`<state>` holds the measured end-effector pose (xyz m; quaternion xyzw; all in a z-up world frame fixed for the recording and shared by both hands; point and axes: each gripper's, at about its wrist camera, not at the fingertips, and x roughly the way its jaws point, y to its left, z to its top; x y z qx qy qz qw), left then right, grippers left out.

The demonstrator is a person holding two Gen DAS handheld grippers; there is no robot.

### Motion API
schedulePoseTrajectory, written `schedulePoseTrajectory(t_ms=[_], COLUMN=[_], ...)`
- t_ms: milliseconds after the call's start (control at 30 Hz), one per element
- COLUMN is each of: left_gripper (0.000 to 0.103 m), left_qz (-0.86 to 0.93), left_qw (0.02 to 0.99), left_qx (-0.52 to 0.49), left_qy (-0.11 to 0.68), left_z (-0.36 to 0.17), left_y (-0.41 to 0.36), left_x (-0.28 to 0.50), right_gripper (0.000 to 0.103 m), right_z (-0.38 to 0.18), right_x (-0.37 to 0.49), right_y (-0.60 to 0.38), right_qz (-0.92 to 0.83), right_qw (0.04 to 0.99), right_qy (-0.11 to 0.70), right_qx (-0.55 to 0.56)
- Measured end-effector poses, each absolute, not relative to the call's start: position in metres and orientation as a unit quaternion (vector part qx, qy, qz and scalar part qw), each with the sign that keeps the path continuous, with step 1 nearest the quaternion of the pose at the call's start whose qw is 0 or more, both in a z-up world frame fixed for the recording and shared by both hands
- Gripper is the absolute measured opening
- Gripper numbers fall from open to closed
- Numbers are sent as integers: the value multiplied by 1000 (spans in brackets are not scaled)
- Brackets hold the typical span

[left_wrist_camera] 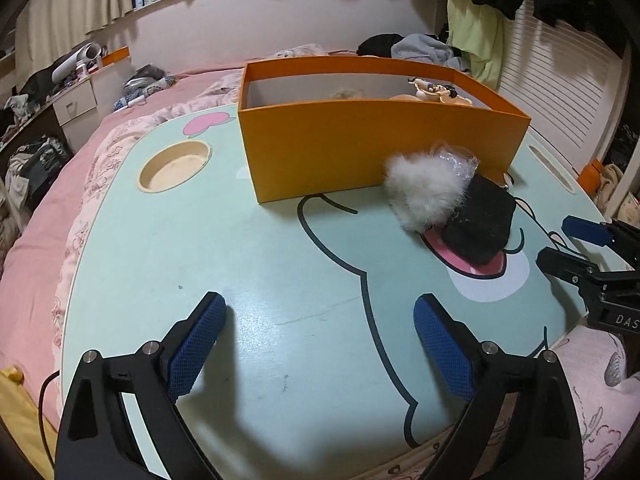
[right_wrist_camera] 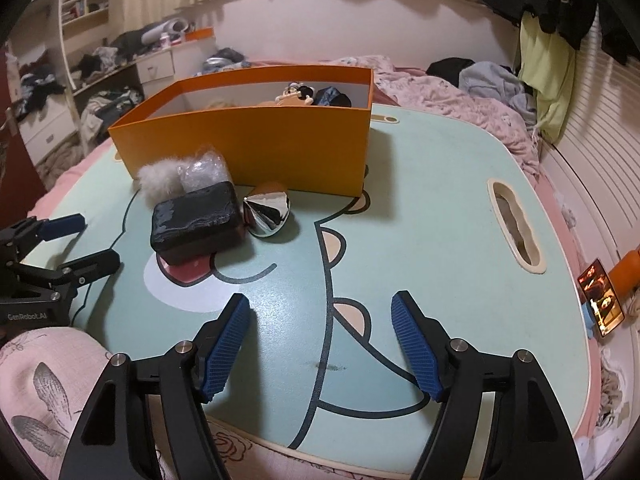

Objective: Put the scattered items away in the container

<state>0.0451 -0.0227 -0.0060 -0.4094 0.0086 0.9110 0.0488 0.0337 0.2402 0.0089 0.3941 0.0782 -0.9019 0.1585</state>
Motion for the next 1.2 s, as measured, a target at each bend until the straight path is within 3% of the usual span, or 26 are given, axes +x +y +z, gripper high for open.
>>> schedulePoseTrajectory(t_ms=[1200], left_gripper=[96], left_qz=[911], left_qw=[48], left_qx=[-410], left_qy=[9], left_z=[-5], left_y=[-21], left_x=[46], right_gripper=[78], right_z=[11], right_x=[35], right_y=[237], right_qz=[-901], right_qw=[161], right_qy=[81], right_qx=[395])
